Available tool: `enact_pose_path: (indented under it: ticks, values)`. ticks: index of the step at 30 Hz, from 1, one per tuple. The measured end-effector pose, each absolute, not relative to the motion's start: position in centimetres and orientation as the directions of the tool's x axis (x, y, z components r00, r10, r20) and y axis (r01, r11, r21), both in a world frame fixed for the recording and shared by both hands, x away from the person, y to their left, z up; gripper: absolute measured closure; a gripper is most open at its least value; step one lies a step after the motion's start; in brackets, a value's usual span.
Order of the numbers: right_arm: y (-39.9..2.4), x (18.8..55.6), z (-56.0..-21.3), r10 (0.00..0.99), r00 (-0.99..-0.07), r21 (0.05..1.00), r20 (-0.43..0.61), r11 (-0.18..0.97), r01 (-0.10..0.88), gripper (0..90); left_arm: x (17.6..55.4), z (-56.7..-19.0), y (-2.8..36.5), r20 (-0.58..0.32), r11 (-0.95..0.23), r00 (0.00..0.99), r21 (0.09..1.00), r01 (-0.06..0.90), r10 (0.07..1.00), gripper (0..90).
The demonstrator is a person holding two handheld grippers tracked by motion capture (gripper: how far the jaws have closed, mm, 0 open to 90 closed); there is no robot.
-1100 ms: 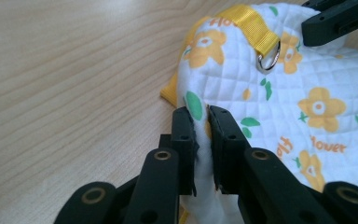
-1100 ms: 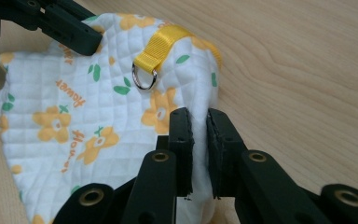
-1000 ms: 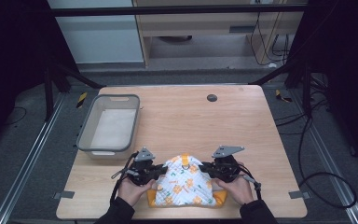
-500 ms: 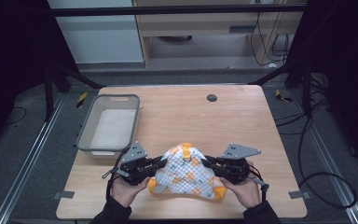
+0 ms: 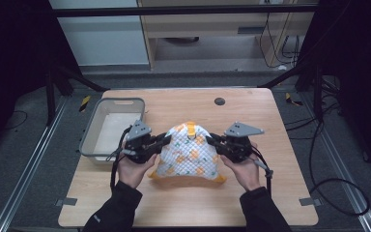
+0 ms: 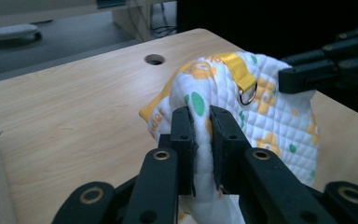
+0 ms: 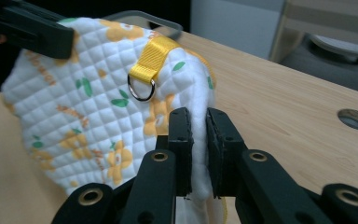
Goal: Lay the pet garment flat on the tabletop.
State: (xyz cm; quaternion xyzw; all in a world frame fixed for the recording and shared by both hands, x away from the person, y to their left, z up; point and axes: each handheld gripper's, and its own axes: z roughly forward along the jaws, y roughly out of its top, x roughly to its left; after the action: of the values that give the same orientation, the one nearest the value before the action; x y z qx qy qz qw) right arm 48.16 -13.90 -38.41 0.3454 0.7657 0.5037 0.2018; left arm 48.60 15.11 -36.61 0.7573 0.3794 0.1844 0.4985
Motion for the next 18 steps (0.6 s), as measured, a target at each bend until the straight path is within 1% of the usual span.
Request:
enact_pose_path:
  ticks: [1,3,4,5,6,7,8,9,10,12,13,15,16,17,18]
  values:
    - [-13.9,48.2,-38.4,0.732,-0.680,0.911,0.039,0.254,0.326,80.2,48.6,-36.6,15.1,-0.099,-0.215,0.644,0.895,0.391,0.758,78.6]
    - [-13.4,50.2,-39.5,0.767,-0.641,0.908,0.026,0.250,0.336,78.9,50.3,-37.5,14.7,-0.107,-0.190,0.607,0.894,0.405,0.788,76.8]
    - [-13.0,52.2,-40.8,0.808,-0.590,0.909,0.005,0.242,0.340,75.1,51.2,-38.1,14.5,-0.116,-0.173,0.581,0.892,0.418,0.805,65.2]
    - [-13.0,52.2,-40.8,0.808,-0.590,0.909,0.005,0.242,0.340,75.1,52.2,-38.7,14.4,-0.122,-0.164,0.559,0.886,0.434,0.820,65.2]
    - [-12.6,53.8,-42.3,0.851,-0.525,0.894,-0.026,0.254,0.368,70.0,53.7,-39.8,14.3,-0.136,-0.152,0.518,0.867,0.474,0.844,51.8]
    - [-12.6,53.8,-42.3,0.851,-0.525,0.894,-0.026,0.254,0.368,70.0,53.7,-39.8,14.3,-0.136,-0.152,0.518,0.867,0.474,0.844,46.5]
    - [-12.4,54.5,-43.3,0.871,-0.485,0.874,-0.079,0.295,0.386,65.2,54.3,-40.4,14.6,-0.122,-0.162,0.498,0.858,0.488,0.859,41.9]
    - [-12.4,54.5,-43.3,0.871,-0.485,0.874,-0.079,0.295,0.386,65.2,54.3,-40.4,14.6,-0.122,-0.162,0.498,0.858,0.488,0.859,38.1]
    - [-12.5,54.5,-43.4,0.871,-0.481,0.871,-0.097,0.309,0.383,64.3,54.2,-40.6,15.0,-0.124,-0.158,0.498,0.860,0.486,0.858,38.1]
    - [-13.0,54.0,-43.2,0.867,-0.487,0.883,-0.102,0.305,0.357,61.7,53.5,-40.6,15.6,-0.135,-0.140,0.504,0.871,0.471,0.853,35.2]
    - [-13.7,53.2,-42.5,0.860,-0.498,0.890,-0.106,0.306,0.339,59.1,53.2,-40.5,15.8,-0.134,-0.139,0.507,0.875,0.464,0.852,34.0]
    - [-14.1,52.8,-42.1,0.857,-0.502,0.893,-0.115,0.310,0.326,57.6,52.3,-40.2,16.4,-0.114,-0.152,0.516,0.882,0.445,0.849,33.2]
    - [-15.0,51.9,-41.3,0.848,-0.518,0.899,-0.110,0.308,0.312,53.7,51.9,-40.0,16.7,-0.104,-0.164,0.523,0.883,0.440,0.846,32.7]
    - [-15.0,51.9,-41.3,0.848,-0.518,0.899,-0.110,0.308,0.312,53.7,51.3,-39.8,16.9,-0.100,-0.168,0.528,0.885,0.435,0.843,32.7]
    - [-16.0,50.8,-40.7,0.838,-0.534,0.902,-0.112,0.312,0.300,50.6,50.3,-39.7,17.5,-0.083,-0.184,0.543,0.889,0.419,0.835,32.1]
